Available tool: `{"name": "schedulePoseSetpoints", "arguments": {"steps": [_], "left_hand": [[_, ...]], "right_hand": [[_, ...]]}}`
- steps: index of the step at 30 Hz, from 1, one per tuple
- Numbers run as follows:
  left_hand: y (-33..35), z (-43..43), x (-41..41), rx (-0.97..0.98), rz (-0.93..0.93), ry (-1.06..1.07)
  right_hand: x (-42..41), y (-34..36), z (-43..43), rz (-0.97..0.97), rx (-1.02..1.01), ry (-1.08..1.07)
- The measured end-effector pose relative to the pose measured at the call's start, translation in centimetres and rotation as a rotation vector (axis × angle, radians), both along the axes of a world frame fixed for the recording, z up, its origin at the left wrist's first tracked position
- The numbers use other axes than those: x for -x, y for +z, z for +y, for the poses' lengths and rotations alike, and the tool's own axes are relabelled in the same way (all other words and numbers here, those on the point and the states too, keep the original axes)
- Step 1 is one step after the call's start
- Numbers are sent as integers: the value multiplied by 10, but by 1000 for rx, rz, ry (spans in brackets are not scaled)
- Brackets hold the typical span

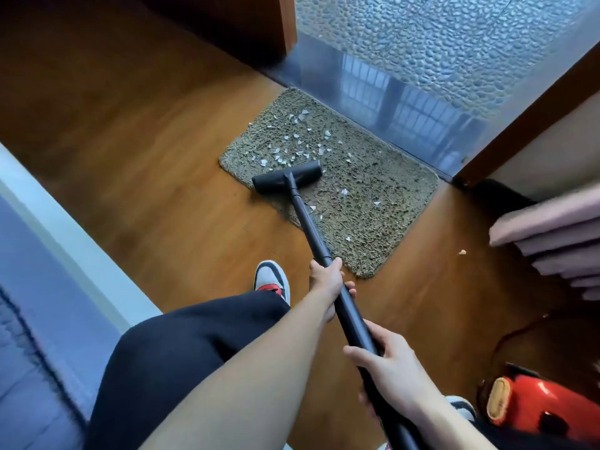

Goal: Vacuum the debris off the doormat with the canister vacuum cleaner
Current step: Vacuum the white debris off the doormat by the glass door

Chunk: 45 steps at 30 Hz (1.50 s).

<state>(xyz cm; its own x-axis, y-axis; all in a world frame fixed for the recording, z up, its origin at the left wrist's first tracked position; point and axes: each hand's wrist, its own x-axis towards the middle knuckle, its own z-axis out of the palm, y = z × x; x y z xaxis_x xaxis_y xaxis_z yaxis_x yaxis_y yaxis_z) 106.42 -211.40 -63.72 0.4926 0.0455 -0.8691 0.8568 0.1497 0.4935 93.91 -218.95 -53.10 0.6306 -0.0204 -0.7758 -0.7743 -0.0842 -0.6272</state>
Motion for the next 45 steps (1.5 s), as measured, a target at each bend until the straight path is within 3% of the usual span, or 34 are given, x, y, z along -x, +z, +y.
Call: {"name": "schedulePoseSetpoints", "arguments": {"steps": [9, 25, 45], "left_hand": [[8, 25, -33, 47, -45, 32], [11, 20, 29, 38, 33, -32], [-14, -19, -49, 98, -115, -45]], "right_hand": [[-49, -9, 31, 13, -63, -104], [37, 11, 34, 52, -28, -130], [-52, -26, 2, -2, -85, -218]]}}
